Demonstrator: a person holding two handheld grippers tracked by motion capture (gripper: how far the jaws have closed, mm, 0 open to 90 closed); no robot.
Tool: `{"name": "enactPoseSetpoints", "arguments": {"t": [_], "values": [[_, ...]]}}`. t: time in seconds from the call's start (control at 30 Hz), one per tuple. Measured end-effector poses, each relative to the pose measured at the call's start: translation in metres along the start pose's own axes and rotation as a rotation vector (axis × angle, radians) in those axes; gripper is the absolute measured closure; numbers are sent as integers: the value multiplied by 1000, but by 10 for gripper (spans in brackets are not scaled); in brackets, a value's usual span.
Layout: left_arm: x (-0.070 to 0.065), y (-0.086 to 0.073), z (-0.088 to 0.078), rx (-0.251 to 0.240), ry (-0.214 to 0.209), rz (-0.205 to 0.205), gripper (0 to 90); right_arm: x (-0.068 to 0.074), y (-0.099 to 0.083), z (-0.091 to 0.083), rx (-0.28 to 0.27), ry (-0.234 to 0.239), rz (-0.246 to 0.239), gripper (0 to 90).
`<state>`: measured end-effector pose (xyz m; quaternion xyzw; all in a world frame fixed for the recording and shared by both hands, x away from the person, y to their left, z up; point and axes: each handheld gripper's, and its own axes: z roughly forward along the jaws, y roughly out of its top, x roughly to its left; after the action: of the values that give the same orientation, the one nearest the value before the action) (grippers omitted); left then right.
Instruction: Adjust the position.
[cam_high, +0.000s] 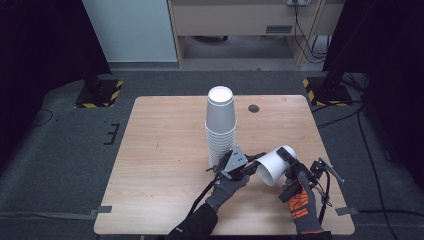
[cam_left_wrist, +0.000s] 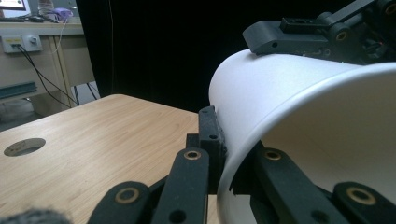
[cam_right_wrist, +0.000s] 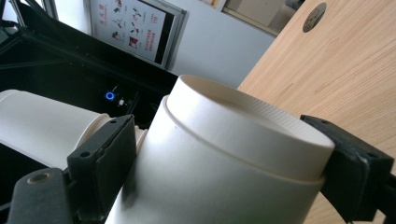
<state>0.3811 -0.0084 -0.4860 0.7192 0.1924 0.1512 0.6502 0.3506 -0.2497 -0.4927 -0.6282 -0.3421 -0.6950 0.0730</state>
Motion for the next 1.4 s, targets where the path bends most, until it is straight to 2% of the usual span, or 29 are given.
{"name": "enactPoseSetpoints", "arguments": {"t": [0.27, 0.5, 0.53, 0.87, 1.07, 1.23, 1.27, 1.33, 1.4], "values": [[0, 1, -4, 14, -8, 2, 866, -1, 1, 0, -6, -9, -13, 147], [1, 4, -9, 23, -15, 7, 866, -1, 4, -2, -22, -21, -50, 150], [1, 4, -11, 29, -18, 8, 866, -1, 5, -2, -20, -35, -71, 155], [0, 9, -23, 60, -32, 27, 868, -6, 11, -6, -59, -77, -126, 172], [1, 14, -32, 75, -37, 34, 870, -7, 13, -8, -72, -91, -141, 179], [0, 18, -39, 93, -46, 40, 870, -5, 15, -9, -71, -116, -217, 181], [0, 18, -39, 93, -46, 40, 870, -5, 15, -9, -71, -116, -217, 181], [0, 19, -41, 99, -47, 44, 870, -5, 17, -11, -75, -125, -256, 181], [0, 21, -45, 100, -48, 39, 871, -4, 18, -12, -74, -133, -269, 183]]}}
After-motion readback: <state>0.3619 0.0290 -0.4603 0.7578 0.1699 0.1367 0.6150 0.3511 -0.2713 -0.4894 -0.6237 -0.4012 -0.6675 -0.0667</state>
